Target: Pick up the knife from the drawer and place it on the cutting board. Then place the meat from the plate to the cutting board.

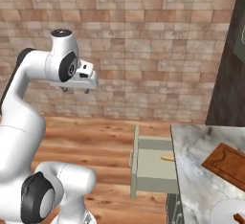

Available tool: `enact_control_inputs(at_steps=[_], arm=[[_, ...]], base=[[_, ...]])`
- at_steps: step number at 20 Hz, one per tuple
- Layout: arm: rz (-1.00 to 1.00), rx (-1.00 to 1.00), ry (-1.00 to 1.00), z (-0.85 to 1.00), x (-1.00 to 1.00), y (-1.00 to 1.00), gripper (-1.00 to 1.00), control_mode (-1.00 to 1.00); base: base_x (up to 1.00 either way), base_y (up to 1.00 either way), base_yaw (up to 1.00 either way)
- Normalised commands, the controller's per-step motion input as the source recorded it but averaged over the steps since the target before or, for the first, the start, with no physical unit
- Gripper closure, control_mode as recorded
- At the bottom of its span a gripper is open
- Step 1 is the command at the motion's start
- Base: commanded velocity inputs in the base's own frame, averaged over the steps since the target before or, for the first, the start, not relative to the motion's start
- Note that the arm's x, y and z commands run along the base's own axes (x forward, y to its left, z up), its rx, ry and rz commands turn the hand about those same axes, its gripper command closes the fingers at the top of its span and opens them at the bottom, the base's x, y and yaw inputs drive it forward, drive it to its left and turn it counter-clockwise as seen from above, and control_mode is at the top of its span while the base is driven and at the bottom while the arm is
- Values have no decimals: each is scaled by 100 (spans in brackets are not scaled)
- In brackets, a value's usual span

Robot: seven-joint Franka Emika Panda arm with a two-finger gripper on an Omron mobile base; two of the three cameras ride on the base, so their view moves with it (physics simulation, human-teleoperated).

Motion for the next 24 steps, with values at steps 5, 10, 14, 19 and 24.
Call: enact_control_inputs(at_steps=[5, 10, 14, 19, 24], arm=[[0, 0, 0, 0, 0, 0, -100, 100], [0, 0, 0, 0, 0, 0, -100, 100], [0, 0, 0, 0, 0, 0, -100, 100], [0, 0, 0, 0, 0, 0, -100, 100], [0, 0, 0, 0, 0, 0, -100, 100]], base=[[31, -17, 18], [32, -23, 16], [25, -40, 7], [11, -57, 1], [15, -53, 2]])
